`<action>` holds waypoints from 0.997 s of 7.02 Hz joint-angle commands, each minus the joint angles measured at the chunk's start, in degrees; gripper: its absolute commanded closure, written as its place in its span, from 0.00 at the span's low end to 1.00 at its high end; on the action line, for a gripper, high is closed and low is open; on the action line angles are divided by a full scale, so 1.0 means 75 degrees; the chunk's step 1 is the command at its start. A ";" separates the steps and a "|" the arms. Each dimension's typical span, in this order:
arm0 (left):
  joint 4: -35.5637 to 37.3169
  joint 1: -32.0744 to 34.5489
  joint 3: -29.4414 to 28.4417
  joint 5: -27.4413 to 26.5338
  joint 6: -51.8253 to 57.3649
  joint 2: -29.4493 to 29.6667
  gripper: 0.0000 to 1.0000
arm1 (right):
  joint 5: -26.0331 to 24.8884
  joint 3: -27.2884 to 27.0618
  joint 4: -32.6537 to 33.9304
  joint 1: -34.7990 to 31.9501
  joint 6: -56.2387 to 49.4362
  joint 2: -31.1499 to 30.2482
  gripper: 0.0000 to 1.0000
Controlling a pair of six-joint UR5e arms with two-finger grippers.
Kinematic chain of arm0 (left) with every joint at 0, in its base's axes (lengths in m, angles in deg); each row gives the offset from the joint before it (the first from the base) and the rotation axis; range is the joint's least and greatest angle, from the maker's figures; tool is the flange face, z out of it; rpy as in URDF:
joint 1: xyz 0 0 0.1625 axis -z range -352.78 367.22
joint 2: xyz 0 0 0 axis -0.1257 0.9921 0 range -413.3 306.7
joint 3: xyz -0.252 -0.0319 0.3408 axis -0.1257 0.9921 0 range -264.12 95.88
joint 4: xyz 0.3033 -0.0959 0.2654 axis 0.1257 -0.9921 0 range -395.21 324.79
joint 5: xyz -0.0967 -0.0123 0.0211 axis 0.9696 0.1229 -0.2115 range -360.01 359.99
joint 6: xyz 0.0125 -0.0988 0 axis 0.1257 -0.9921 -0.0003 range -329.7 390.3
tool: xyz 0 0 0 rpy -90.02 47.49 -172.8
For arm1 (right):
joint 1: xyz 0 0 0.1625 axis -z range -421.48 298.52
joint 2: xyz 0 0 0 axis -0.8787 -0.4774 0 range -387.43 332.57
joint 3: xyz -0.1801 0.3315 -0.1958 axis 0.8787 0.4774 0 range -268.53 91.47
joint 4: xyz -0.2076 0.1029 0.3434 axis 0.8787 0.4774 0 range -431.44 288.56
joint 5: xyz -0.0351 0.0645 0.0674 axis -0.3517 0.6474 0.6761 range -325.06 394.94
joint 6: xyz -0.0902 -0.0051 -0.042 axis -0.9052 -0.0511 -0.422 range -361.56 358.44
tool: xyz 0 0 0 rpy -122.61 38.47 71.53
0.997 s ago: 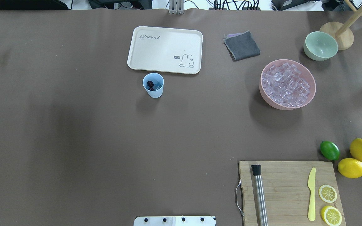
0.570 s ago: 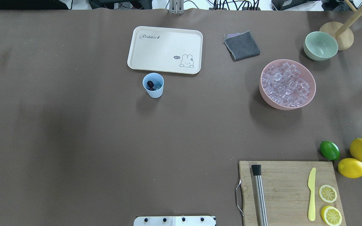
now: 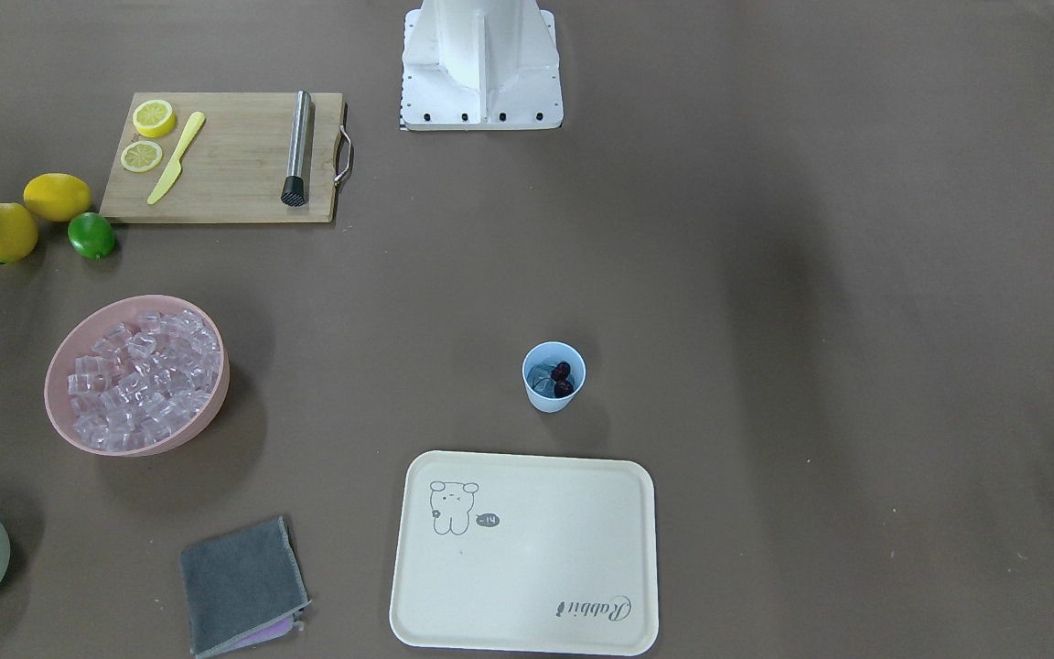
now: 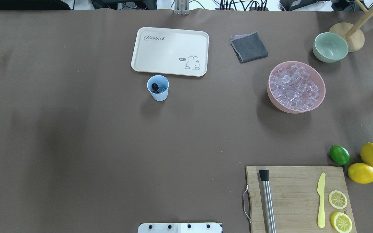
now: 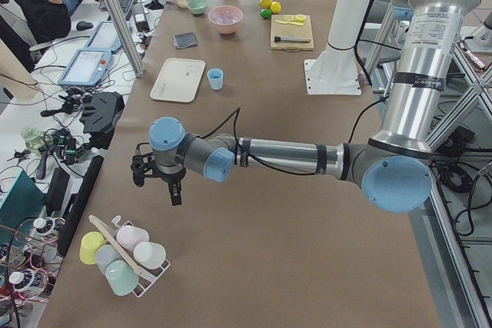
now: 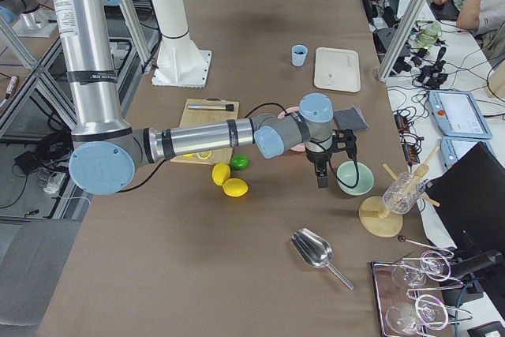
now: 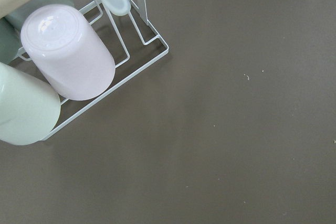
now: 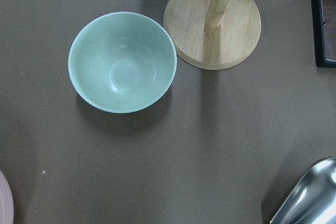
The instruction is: Put ice and cherries in cup
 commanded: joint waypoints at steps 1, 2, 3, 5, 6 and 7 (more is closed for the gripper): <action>-0.0018 0.0085 0.0067 0.0054 -0.0008 -0.0230 0.02 | 0.0000 0.0005 -0.0035 0.0000 0.0000 -0.0007 0.00; -0.0029 0.0086 0.0068 0.0042 -0.0055 -0.0220 0.02 | 0.0093 -0.0042 -0.0058 0.0000 0.0000 -0.0042 0.00; 0.0017 0.0155 0.0079 0.0042 -0.0067 -0.0208 0.02 | 0.0106 -0.0089 -0.0059 0.0000 0.0023 -0.0008 0.00; -0.0029 0.0215 0.0044 0.0054 -0.0008 -0.0231 0.02 | 0.0106 -0.0088 -0.0070 0.0023 0.0012 0.0016 0.00; -0.0030 0.0331 -0.0002 0.0042 0.0050 -0.0231 0.02 | 0.0106 -0.0135 -0.0093 0.0023 0.0012 0.0016 0.00; 0.0005 0.0332 -0.0084 0.0007 0.0352 -0.0231 0.02 | 0.0094 -0.0136 -0.0094 0.0023 0.0012 0.0016 0.00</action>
